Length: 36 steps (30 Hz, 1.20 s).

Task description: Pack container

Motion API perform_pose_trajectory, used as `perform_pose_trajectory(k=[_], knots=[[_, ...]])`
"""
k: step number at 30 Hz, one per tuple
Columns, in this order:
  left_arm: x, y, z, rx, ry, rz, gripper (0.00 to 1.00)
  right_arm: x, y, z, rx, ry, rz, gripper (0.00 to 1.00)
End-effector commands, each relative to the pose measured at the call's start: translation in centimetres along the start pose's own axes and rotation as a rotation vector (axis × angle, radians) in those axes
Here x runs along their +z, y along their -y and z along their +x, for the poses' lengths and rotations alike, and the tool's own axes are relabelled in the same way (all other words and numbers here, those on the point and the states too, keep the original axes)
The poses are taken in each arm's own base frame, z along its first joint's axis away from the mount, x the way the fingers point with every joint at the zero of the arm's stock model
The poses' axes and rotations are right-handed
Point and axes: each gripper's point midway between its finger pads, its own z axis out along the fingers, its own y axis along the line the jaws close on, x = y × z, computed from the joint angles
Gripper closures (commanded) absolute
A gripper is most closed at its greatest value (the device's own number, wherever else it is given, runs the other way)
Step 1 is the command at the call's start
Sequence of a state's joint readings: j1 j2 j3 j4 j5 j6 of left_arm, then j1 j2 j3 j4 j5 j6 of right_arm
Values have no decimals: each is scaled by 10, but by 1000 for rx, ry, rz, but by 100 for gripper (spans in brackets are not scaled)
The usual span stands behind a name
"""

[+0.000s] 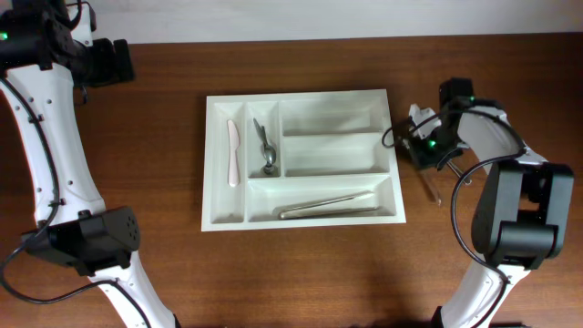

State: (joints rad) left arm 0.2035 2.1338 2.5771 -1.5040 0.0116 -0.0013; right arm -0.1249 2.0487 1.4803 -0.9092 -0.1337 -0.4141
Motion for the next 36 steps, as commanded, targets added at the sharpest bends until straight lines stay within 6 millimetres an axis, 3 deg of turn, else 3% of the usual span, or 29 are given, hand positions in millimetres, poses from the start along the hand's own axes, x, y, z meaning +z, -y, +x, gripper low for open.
perform_pose_trajectory(k=[1, 7, 16, 21, 27, 32, 36], knots=[[-8, -1, -2, -10, 19, 2, 1, -58, 6, -39, -6, 135, 44, 96], [-8, -1, -2, -10, 19, 2, 1, -90, -6, -50, -81, 156, 7, 96], [-8, -1, -2, -10, 19, 2, 1, -113, -91, -67, -366, 195, -174, 96], [-8, -1, -2, -10, 19, 2, 1, -109, -145, -66, -587, 169, -209, 96], [-8, -1, -2, -10, 19, 2, 1, -103, -209, -59, -982, 166, -230, 96], [-8, -1, -2, -10, 19, 2, 1, -99, -234, -54, -1215, 175, -240, 96], [-8, -1, -2, -10, 19, 2, 1, -90, -236, -58, -1250, 175, -219, 96]])
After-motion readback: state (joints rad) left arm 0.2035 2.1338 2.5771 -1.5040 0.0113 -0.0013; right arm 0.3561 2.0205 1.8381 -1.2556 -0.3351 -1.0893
